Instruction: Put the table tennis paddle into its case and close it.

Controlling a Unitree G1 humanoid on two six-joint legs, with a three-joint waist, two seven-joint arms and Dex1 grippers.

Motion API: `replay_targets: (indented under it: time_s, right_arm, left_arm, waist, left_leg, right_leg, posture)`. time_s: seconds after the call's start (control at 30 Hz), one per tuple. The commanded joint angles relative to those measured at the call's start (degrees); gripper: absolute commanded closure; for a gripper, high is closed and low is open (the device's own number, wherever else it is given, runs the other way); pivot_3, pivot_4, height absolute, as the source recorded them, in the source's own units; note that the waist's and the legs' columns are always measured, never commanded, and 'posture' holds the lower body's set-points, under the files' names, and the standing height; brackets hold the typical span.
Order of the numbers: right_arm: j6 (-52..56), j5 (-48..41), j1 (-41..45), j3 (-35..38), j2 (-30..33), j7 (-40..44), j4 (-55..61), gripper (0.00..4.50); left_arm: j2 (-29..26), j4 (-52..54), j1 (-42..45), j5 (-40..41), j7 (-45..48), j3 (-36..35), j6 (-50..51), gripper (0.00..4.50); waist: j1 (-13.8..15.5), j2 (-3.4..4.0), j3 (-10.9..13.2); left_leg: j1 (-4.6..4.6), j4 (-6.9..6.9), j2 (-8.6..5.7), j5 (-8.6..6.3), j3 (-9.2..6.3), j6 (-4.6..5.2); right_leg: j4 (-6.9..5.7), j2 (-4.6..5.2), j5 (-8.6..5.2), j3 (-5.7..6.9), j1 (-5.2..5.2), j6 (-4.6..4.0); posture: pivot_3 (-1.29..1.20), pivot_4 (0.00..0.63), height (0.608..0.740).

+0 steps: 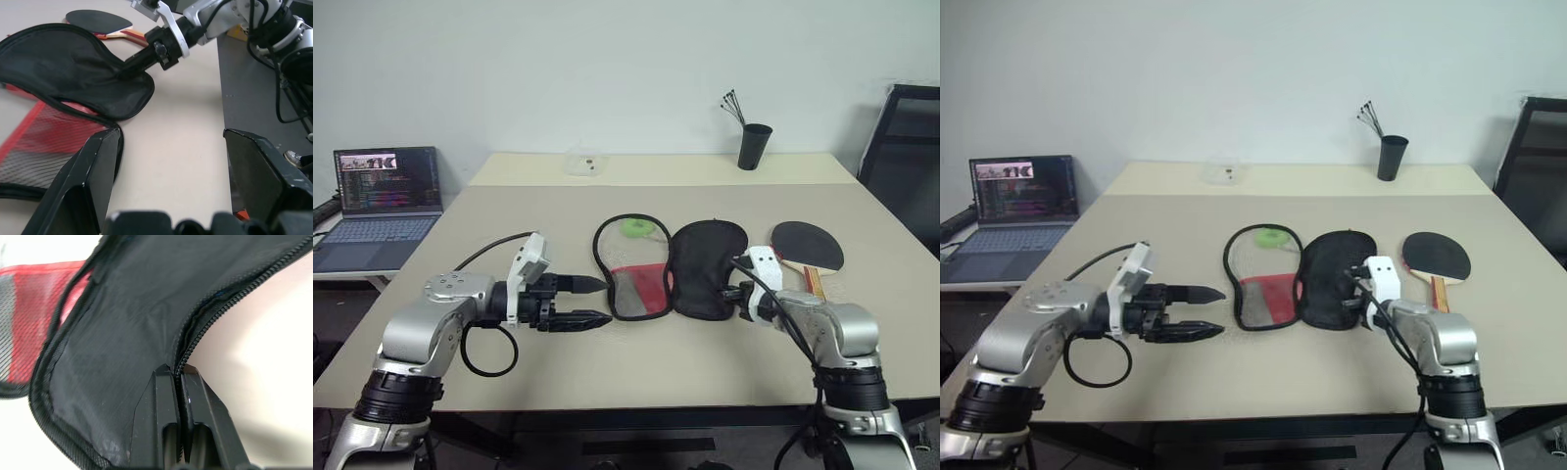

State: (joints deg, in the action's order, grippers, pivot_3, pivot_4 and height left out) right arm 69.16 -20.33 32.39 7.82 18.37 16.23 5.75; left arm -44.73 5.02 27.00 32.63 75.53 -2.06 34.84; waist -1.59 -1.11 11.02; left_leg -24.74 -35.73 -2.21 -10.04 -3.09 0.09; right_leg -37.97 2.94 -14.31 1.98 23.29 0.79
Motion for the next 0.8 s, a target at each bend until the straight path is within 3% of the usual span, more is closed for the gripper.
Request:
replay_targets:
  time_s: [0.03, 0.3, 0.4, 0.7, 0.8]
  right_arm:
    - [-1.5, -0.4, 2.5, 0.9, 1.4, 0.9, -1.3, 4.47]
    - [-2.1, -0.5, 4.2, -0.1, 3.7, 3.5, -4.1, 4.47]
    - [-3.5, 0.4, 4.4, 0.1, 4.2, 3.2, -4.9, 3.80]
    - [-9.1, 1.6, 4.9, -1.2, 11.5, 7.4, -2.0, 0.66]
    - [-9.9, 1.1, 5.9, 1.5, 13.6, 7.3, -2.5, 0.66]
  left_arm:
    - [0.3, 0.4, 1.8, 0.3, -0.1, 0.4, -0.8, 0.79]
    - [0.4, 0.1, 2.2, 0.1, -0.2, 1.0, -1.3, 0.79]
    - [0.3, 0.3, 2.0, 0.2, -0.4, 1.1, -1.2, 0.79]
    - [0.5, 1.2, 1.3, 0.3, -1.0, 1.2, -1.3, 0.79]
    - [0.6, 1.3, 1.2, 0.3, -1.2, 1.3, -1.3, 0.79]
  waist:
    - [0.0, 0.00, 0.0]
    - [0.0, -0.01, 0.0]
    - [0.0, -0.01, 0.0]
    - [0.0, 0.01, 0.0]
    - [0.1, 0.02, 0.1]
  left_leg:
    - [0.00, 0.00, 0.00, 0.00, 0.00, 0.00]
    - [-0.02, 0.01, -0.01, 0.00, 0.01, 0.00]
    - [-0.02, 0.01, 0.00, 0.00, 0.01, 0.00]
    - [-0.03, 0.00, 0.00, 0.00, 0.01, 0.00]
    - [-0.04, 0.00, -0.01, 0.00, 0.02, 0.00]
  right_leg:
    - [0.00, 0.00, 0.01, 0.01, 0.00, 0.02]
    - [0.01, 0.00, 0.02, 0.02, 0.00, 0.05]
    - [0.00, 0.00, 0.02, 0.02, 0.00, 0.05]
    - [0.01, 0.00, 0.02, 0.03, 0.00, 0.05]
    - [0.04, 0.00, 0.02, 0.03, 0.00, 0.06]
  posture:
    - [0.00, 0.150, 0.740]
    - [0.00, 0.150, 0.740]
    - [0.00, 0.150, 0.740]
    - [0.00, 0.150, 0.740]
    - [0.00, 0.150, 0.740]
